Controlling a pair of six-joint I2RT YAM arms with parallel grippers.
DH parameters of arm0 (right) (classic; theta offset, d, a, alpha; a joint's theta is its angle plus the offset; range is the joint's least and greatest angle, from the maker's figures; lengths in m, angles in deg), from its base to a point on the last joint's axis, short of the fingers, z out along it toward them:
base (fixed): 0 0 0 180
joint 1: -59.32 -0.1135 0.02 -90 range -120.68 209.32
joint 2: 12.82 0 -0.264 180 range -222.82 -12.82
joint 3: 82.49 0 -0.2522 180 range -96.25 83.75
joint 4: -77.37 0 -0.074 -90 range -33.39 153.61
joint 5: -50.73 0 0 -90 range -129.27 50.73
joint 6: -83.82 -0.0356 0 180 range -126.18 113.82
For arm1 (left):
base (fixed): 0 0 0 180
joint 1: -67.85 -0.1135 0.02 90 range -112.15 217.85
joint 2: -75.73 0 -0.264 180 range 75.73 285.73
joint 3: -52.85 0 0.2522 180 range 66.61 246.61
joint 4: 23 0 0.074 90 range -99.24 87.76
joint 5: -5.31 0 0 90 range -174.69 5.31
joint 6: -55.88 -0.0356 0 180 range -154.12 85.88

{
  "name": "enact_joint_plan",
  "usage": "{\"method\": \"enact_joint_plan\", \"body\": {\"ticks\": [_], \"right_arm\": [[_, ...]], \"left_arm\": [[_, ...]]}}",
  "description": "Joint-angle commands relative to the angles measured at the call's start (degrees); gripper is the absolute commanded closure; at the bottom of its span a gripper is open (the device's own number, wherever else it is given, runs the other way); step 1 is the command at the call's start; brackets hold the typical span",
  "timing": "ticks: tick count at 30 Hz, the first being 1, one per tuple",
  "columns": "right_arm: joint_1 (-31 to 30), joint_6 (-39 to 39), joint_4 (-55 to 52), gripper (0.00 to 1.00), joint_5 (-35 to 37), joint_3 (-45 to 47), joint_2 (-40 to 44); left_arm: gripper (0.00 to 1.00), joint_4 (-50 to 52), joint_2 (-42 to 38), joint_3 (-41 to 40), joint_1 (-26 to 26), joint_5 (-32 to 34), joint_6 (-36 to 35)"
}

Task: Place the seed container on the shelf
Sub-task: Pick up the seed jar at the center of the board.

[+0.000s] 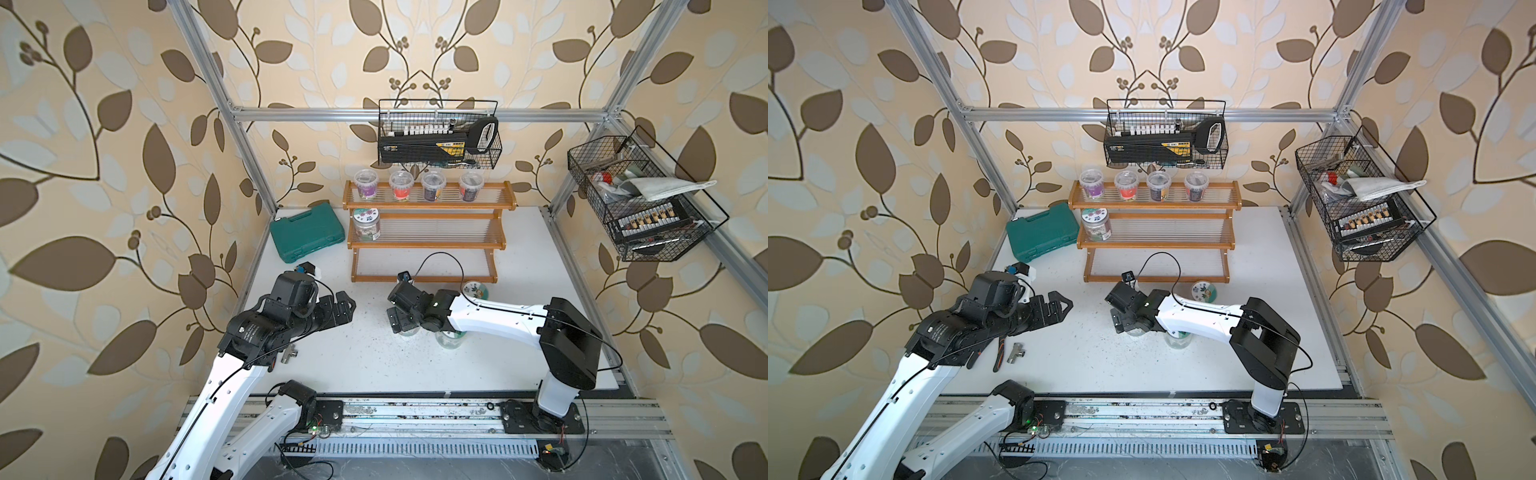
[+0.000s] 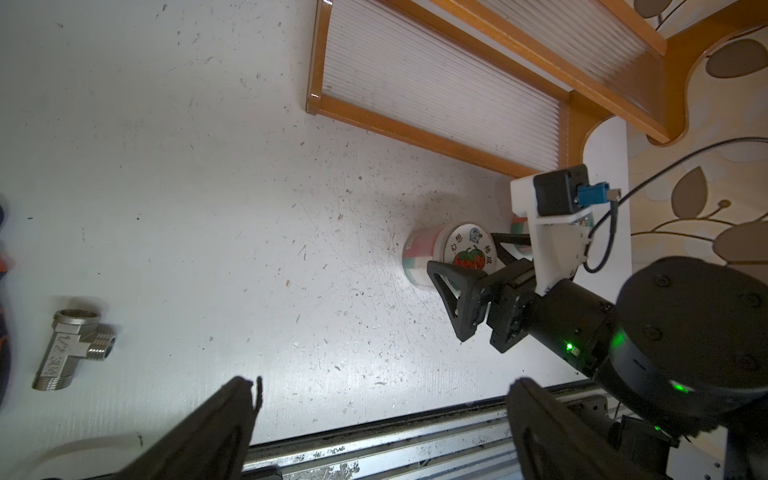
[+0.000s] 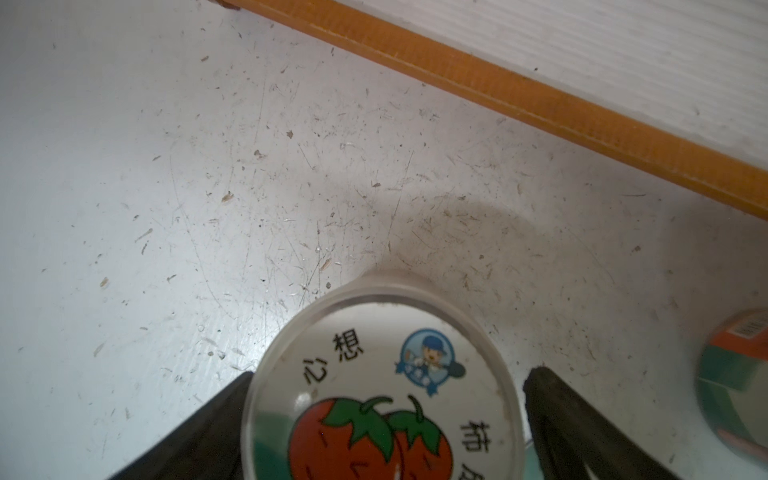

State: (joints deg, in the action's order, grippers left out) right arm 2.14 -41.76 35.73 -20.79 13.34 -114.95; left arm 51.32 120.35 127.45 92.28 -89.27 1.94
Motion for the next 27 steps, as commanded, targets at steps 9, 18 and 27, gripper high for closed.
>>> {"method": "enact_joint_plan", "body": {"ticks": [9,18,27], "right_arm": [[0.8,-0.9,-1.6,0.13,-2.7,-1.5,-2.3],[0.8,1.0,-5.9,0.38,-2.8,-4.6,2.1],[1.1,4.5,-16.1,0.39,-2.5,-11.2,12.4]], "left_arm": [[0.02,-1.6,-1.0,-0.3,0.1,1.2,-1.0],[0.02,-5.2,-1.5,-1.0,0.1,-1.9,-2.5],[0.02,-15.0,-2.1,-1.5,0.1,-11.0,-7.8]]}}
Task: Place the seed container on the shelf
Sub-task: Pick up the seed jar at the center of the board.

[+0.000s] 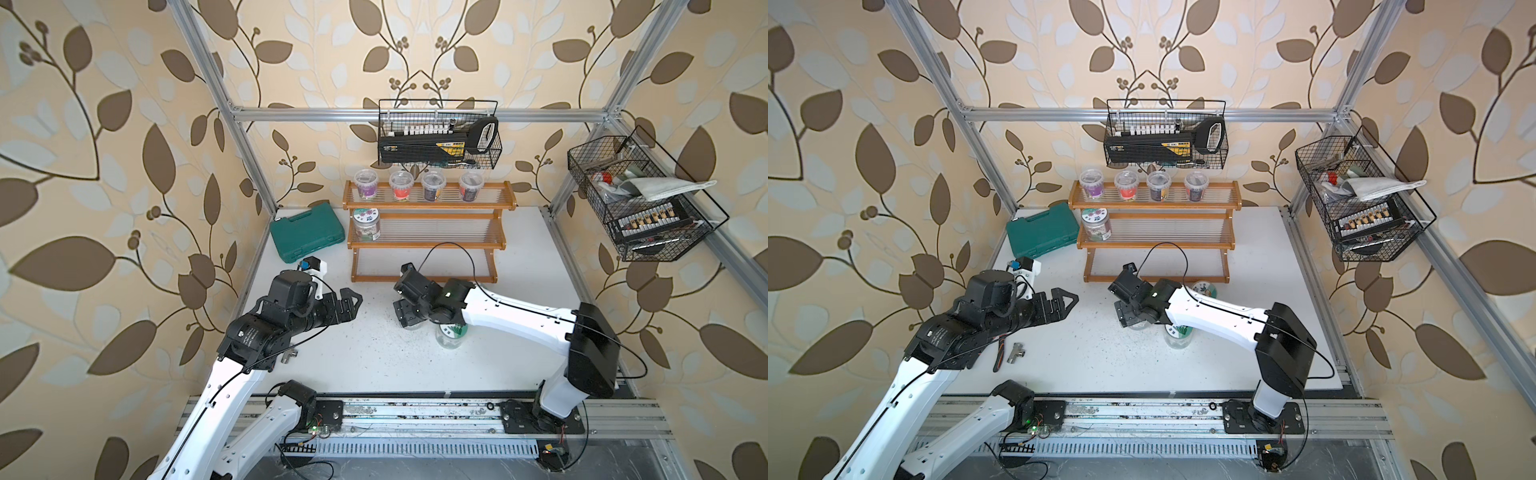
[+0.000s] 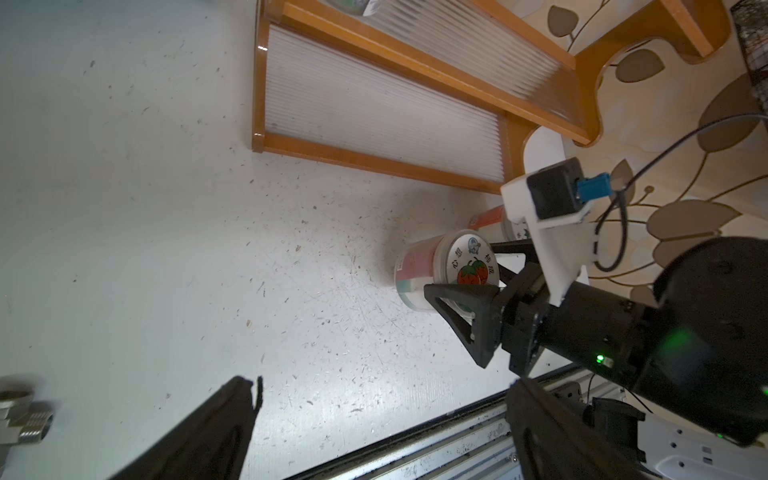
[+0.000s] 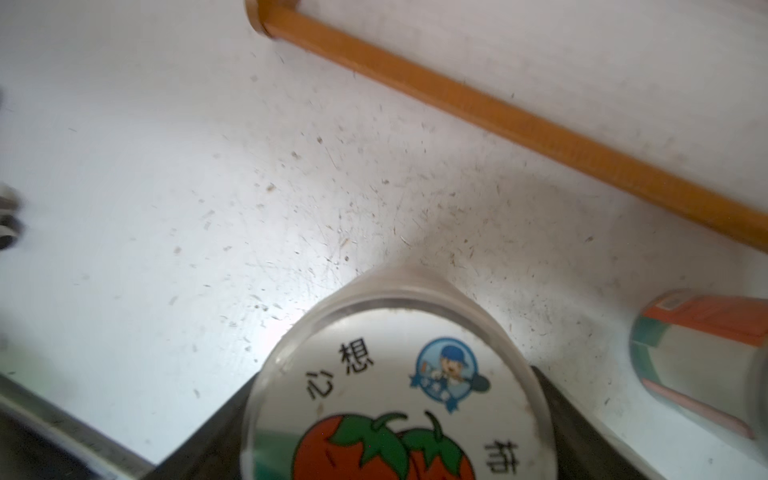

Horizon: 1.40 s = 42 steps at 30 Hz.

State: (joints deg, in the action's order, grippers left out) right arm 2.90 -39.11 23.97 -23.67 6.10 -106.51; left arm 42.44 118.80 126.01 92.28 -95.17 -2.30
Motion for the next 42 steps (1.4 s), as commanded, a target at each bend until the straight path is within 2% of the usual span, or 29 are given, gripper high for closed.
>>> {"method": "enact_joint_plan", "body": {"ticks": [1,9,13,16,21,24,31,37,42], "right_arm": [[0.5,2.1,-5.5,0.39,0.2,-4.8,4.9],[2.4,4.0,-14.6,0.4,-2.4,-12.1,11.4],[3.2,5.0,-18.9,0.4,-4.0,-15.5,13.4],[3.6,5.3,-21.3,0.4,-4.9,-17.4,14.6],[3.8,5.3,-22.7,0.41,-6.9,-18.1,16.4],[3.9,5.1,-23.4,0.41,-7.6,-18.1,17.0],[3.8,4.8,-24.1,0.42,-8.9,-17.7,17.8],[3.9,4.3,-23.6,0.43,-10.8,-17.5,18.2],[3.9,4.1,-22.7,0.44,-11.8,-16.6,18.7]], "left_arm": [[0.02,-7.4,-0.5,-0.1,0.1,-6.5,-4.3],[0.02,-22.4,-0.3,-3.5,0.1,-22.9,-10.5],[0.02,-30.3,-0.6,-6.4,1.1,-29.1,-13.5],[0.02,-33.9,-0.9,-8.2,5.0,-27.6,-17.9],[0.02,-39.3,0.0,-10.8,16.6,-20.0,-26.9],[0.02,-43.9,1.7,-12.6,21.1,-17.1,-30.2],[0.02,-54.3,4.6,-15.6,23.3,-16.2,-33.5],[0.02,-62.9,7.8,-18.7,24.5,-16.2,-41.4],[0.02,-68.5,11.8,-19.0,24.6,-14.3,-42.2]]}}
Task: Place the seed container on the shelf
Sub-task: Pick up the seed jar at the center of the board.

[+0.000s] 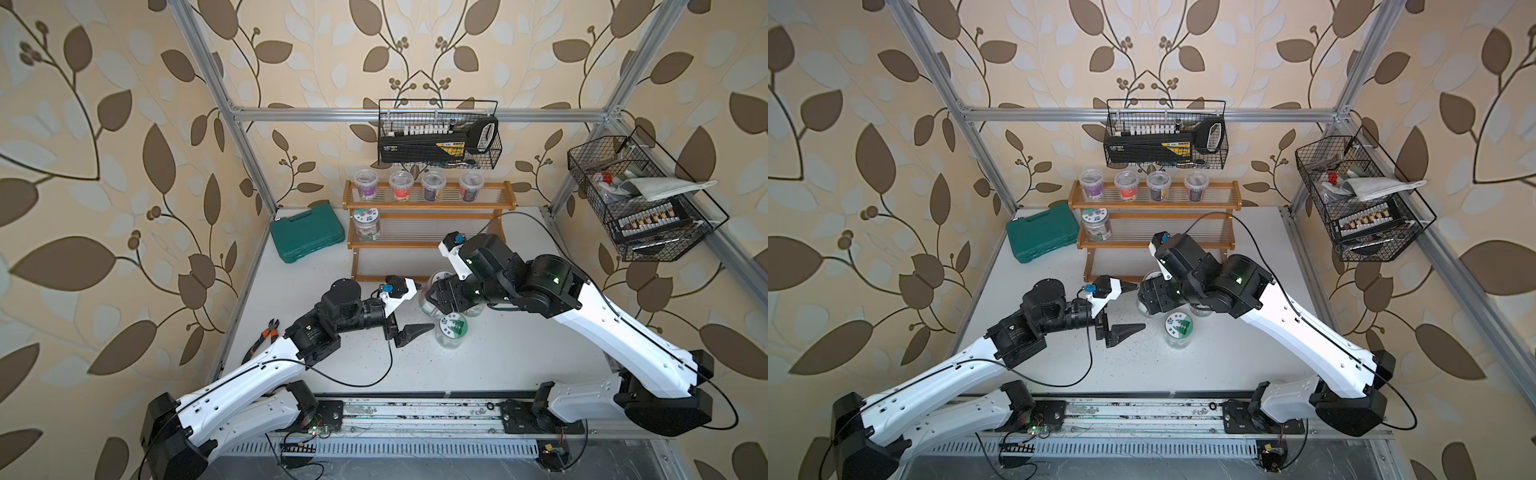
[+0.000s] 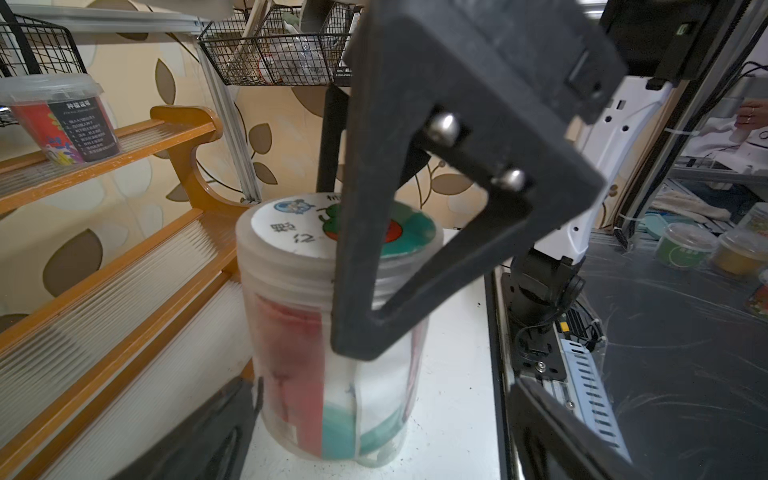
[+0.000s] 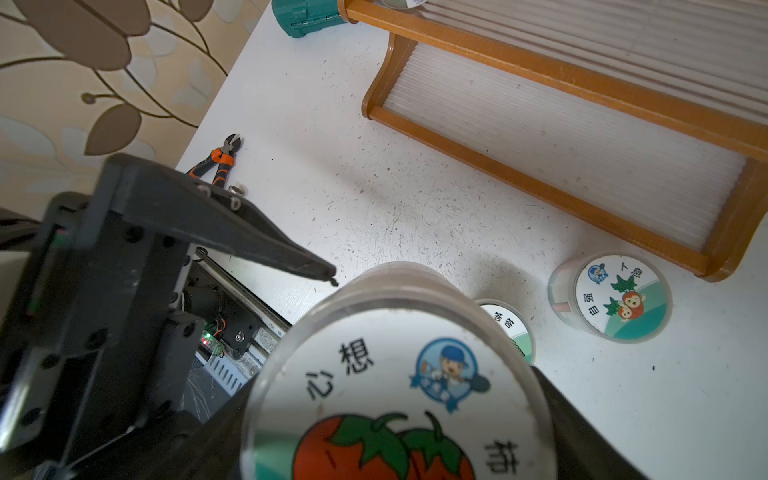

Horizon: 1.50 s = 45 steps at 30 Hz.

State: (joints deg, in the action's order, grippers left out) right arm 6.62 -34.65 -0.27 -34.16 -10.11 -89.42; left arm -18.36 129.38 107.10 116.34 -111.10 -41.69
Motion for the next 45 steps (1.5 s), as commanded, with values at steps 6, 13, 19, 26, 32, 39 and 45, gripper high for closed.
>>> {"method": "enact_joint_plan", "body": {"ticks": [6,13,19,26,32,39,45], "right_arm": [[0.1,-0.5,2.4,0.44,-1.9,0.5,2.1],[0.1,-0.6,3.0,0.44,-2.0,1.3,2.2],[0.1,-0.7,3.8,0.44,-2.0,1.8,1.9],[0.1,-0.7,4.3,0.44,-2.0,2.3,1.5],[0.1,-0.4,4.5,0.43,-1.9,2.5,1.5],[0.1,0.1,4.9,0.38,-1.9,3.2,1.2],[0.1,0.6,5.1,0.2,-1.6,3.5,1.2]], "left_arm": [[0.02,-13.1,5.1,0.4,0.6,2.3,-1.1],[0.02,-16.2,7.8,1.4,0.6,2.1,0.7],[0.02,-18.3,9.5,1.6,0.9,1.8,2.1],[0.02,-21.0,10.2,1.4,1.0,3.1,3.4],[0.05,-21.8,11.0,1.5,1.0,2.4,3.8],[0.19,-22.2,11.1,1.8,1.0,2.6,3.9],[0.35,-23.2,11.3,1.4,1.0,1.2,3.8]]}}
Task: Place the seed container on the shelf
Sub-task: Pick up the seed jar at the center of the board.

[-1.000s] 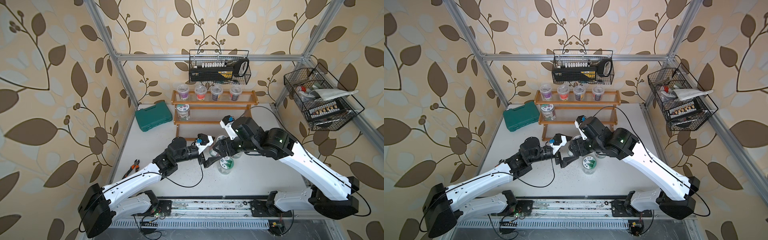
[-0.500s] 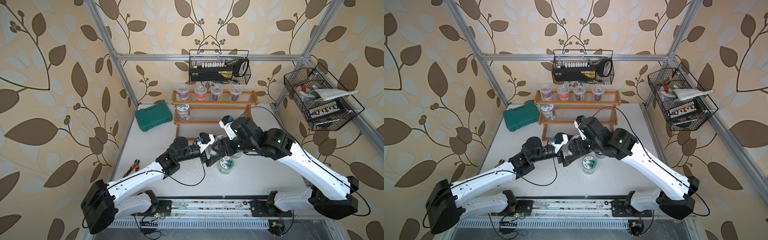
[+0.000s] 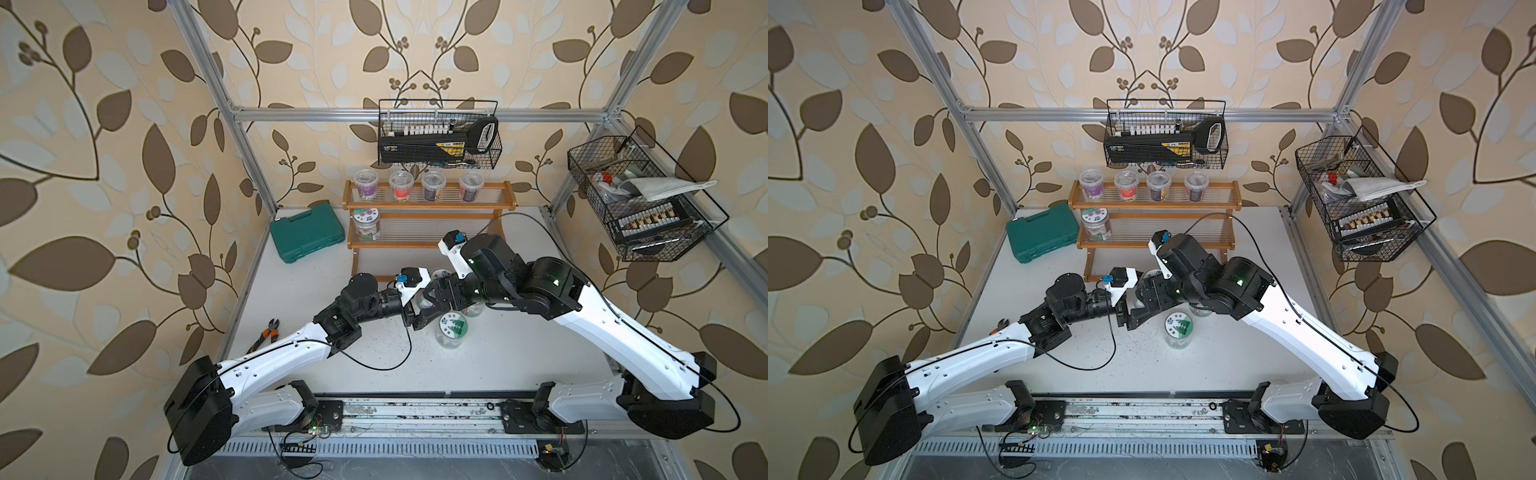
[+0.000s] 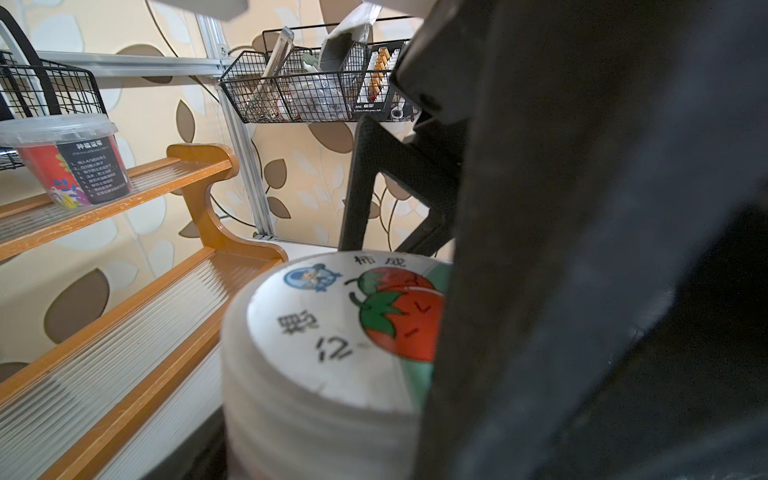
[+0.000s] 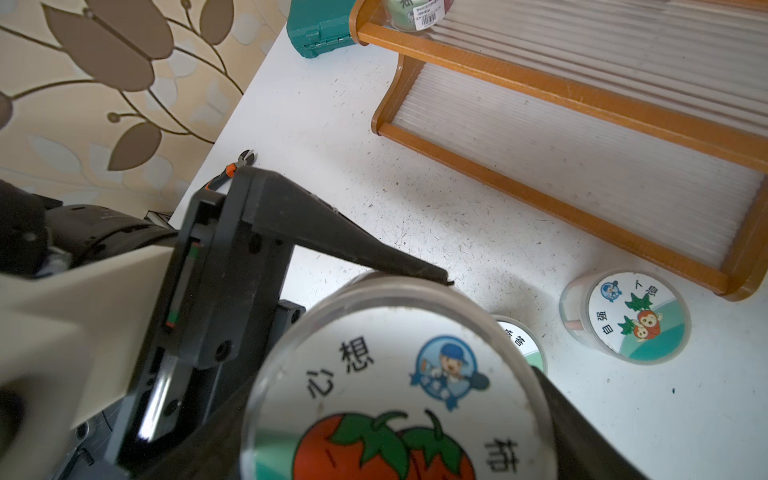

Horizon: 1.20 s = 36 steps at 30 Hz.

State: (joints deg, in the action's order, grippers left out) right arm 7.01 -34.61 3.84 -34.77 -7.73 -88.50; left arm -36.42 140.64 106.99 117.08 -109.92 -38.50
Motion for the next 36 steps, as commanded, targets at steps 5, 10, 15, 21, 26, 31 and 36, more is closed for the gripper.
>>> {"method": "enact_joint_plan", "body": {"ticks": [5,10,15,21,26,31,36], "right_arm": [[-0.3,0.9,2.5,0.08,-0.5,2.1,1.9],[-0.3,1.1,5.6,0.02,0.2,4.0,5.9],[-0.2,0.5,8.9,0.01,3.4,7.0,10.3],[-0.1,-0.4,10.5,0.01,8.8,9.9,13.6],[0.5,-0.1,11.6,0.01,10.1,11.9,15.5],[1.3,0.3,11.5,0.01,9.4,13.1,15.1],[3.3,0.6,11.3,0.01,7.9,14.2,14.9]], "left_arm": [[0.41,-6.6,0.0,0.9,0.2,1.1,0.8],[0.47,-9.5,-0.1,-0.2,0.2,3.0,1.3],[0.5,-11.9,0.3,-1.0,0.2,8.7,1.9],[0.49,-17.1,1.0,-3.0,0.2,20.9,2.9],[0.48,-23.7,3.3,-4.6,0.1,32.3,3.2],[0.47,-30.6,7.9,-5.0,-0.5,41.0,4.7],[0.5,-37.5,13.6,-4.6,-3.1,45.9,9.3]]}}
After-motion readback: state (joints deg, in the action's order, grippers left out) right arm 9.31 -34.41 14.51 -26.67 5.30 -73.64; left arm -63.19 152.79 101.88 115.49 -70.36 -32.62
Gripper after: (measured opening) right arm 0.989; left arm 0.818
